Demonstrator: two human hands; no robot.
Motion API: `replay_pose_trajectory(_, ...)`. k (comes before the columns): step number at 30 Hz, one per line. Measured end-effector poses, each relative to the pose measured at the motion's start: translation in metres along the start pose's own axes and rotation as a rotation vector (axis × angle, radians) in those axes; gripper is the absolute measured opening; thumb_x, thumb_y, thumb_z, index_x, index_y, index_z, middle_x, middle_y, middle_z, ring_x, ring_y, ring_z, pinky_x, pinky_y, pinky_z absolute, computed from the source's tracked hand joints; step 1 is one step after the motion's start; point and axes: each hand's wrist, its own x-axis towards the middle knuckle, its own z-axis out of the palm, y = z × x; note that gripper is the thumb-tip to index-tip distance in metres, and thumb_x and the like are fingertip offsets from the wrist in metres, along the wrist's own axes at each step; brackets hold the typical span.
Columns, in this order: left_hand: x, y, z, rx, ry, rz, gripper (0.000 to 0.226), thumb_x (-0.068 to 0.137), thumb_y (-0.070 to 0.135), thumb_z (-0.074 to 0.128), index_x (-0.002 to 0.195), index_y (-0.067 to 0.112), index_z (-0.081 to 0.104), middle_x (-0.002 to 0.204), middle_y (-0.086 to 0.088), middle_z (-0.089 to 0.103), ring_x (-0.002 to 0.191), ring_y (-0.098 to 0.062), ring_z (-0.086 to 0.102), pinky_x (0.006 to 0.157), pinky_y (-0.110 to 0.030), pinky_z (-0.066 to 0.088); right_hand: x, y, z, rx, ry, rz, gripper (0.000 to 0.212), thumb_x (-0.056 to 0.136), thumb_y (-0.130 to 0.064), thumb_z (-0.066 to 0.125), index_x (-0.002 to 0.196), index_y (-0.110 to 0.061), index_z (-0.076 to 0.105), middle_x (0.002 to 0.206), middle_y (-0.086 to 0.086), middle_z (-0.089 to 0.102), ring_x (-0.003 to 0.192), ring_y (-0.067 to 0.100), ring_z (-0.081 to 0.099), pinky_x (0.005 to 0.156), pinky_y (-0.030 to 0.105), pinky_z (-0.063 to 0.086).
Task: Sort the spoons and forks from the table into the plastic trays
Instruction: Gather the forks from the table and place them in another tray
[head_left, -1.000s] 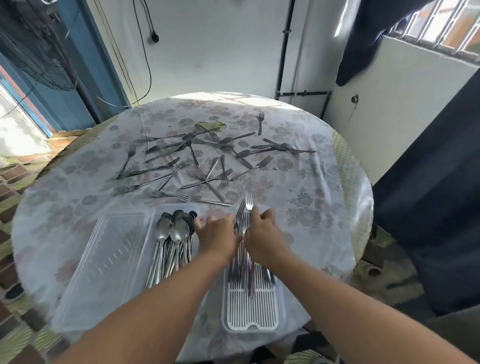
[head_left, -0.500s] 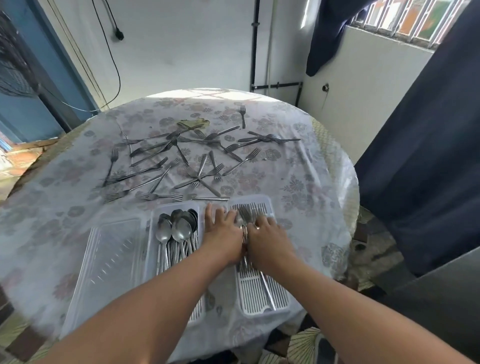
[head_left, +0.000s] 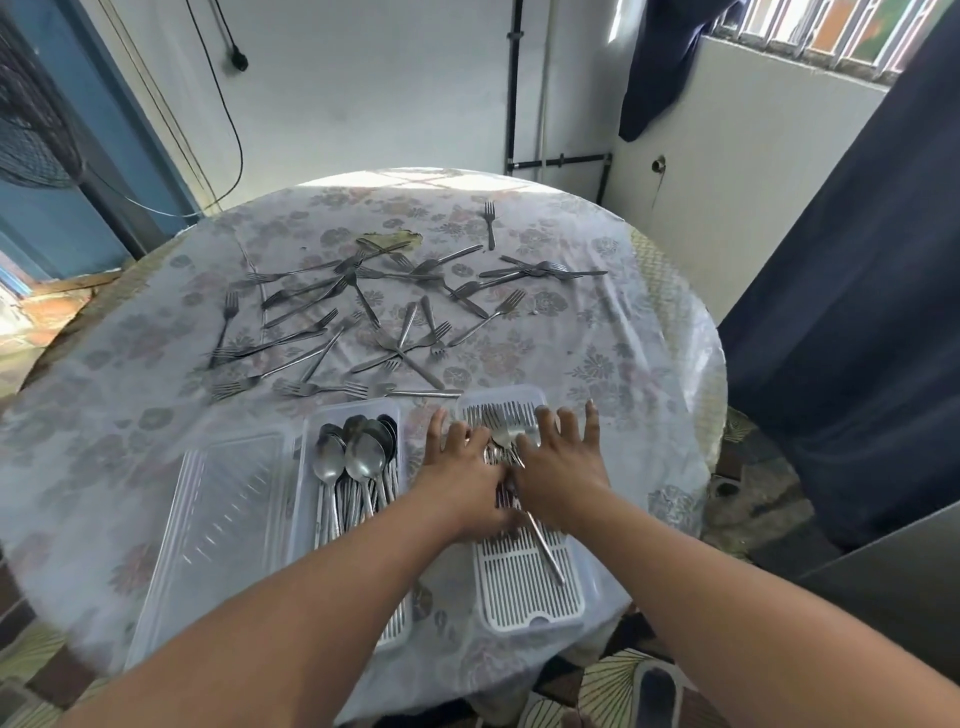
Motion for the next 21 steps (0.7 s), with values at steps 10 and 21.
replay_pose_trajectory(10, 0.018, -0.012, -0.005, 0.083, -0.061, -0.135, 0.104, 0.076, 0.097, 0.022, 0.162, 0.041, 0.012, 0.171, -0.013, -0.002, 0.155, -0.040, -0.014, 0.108, -0.066, -0.030, 0.001, 0.007, 0.003, 0.084, 0.021, -0.062, 0.086, 0.098, -0.063, 0.043, 0.164, -0.020, 0.010, 0.166, 0.016, 0.010, 0.153, 0.040, 0.003, 0.119, 0.066, -0.016)
replay_pose_trajectory(21, 0.012, 0.007, -0.003, 0.095, 0.141, 0.007, 0.055, 0.097, 0.058, 0.035, 0.131, 0.028, 0.066, 0.128, 0.011, 0.064, 0.142, -0.027, 0.033, 0.115, -0.062, -0.023, 0.015, 0.008, -0.007, -0.001, 0.140, -0.229, 0.049, 0.096, -0.043, 0.053, 0.143, -0.027, 0.055, 0.156, 0.010, 0.036, 0.150, 0.036, 0.019, 0.115, 0.066, -0.024)
